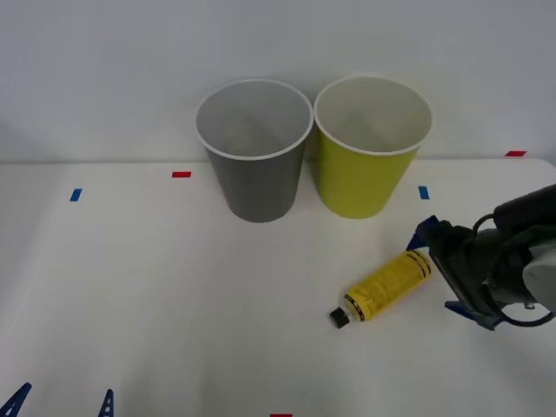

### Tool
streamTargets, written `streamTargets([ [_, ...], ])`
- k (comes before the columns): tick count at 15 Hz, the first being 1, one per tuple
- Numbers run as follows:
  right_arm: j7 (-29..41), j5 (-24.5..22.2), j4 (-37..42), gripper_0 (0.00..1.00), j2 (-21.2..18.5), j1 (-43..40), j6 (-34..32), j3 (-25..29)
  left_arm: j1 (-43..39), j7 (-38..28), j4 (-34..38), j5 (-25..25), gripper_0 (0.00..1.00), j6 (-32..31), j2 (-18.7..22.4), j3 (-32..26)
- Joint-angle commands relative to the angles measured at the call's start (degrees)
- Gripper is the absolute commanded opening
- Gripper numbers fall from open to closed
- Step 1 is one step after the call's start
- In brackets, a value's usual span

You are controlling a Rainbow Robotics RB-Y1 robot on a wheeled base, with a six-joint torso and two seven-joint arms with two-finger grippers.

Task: Put cans in the gray bin and PET bottles in the light green bin.

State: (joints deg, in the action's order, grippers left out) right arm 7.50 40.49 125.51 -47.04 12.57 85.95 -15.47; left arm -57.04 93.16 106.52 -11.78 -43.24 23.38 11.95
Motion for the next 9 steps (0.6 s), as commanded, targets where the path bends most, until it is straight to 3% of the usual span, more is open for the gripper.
streamTargets([
  [1, 1.3, 1.7, -5.7, 0.98, -0.2, 3.9, -1.5, -3.2, 0.0, 0.0, 0.0, 0.0, 1.00, 0.0, 0.0, 0.0],
  [9, 3.2, 4.6, -13.4, 0.98, -0.1, 10.3, -6.9, -11.8, 0.0, 0.0, 0.0, 0.0, 1.00, 0.0, 0.0, 0.0],
])
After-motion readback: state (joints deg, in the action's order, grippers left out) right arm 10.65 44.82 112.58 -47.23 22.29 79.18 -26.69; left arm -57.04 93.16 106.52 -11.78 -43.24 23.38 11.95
